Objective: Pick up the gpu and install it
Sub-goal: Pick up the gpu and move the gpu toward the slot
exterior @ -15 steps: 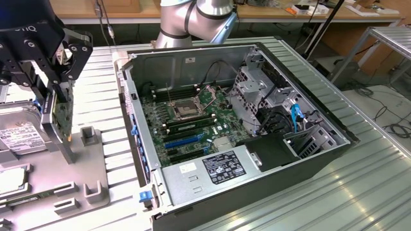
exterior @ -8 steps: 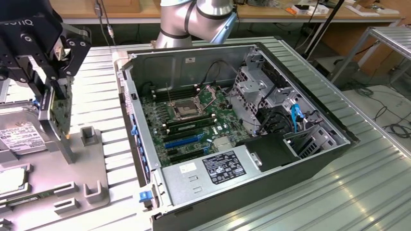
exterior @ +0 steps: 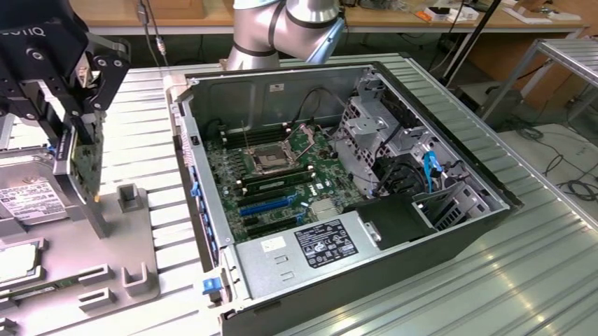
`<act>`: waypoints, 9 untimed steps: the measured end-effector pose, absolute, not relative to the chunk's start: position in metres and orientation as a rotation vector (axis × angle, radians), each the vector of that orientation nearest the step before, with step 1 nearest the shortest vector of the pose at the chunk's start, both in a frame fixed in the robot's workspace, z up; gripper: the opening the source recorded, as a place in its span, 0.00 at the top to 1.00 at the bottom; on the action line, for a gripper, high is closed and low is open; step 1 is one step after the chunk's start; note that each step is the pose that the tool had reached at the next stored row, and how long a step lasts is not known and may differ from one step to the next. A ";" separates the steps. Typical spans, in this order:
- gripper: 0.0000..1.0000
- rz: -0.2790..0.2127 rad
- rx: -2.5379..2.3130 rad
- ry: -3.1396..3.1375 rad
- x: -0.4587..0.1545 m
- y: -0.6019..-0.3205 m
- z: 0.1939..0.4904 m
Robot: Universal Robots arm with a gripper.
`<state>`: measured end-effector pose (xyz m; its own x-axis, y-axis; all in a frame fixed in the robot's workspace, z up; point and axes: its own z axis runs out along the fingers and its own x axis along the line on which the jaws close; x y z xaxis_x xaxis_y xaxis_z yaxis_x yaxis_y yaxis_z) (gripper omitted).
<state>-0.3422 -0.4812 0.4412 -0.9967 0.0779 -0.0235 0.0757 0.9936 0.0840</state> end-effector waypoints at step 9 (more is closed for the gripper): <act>0.73 0.130 0.120 3.110 -0.343 -0.481 0.444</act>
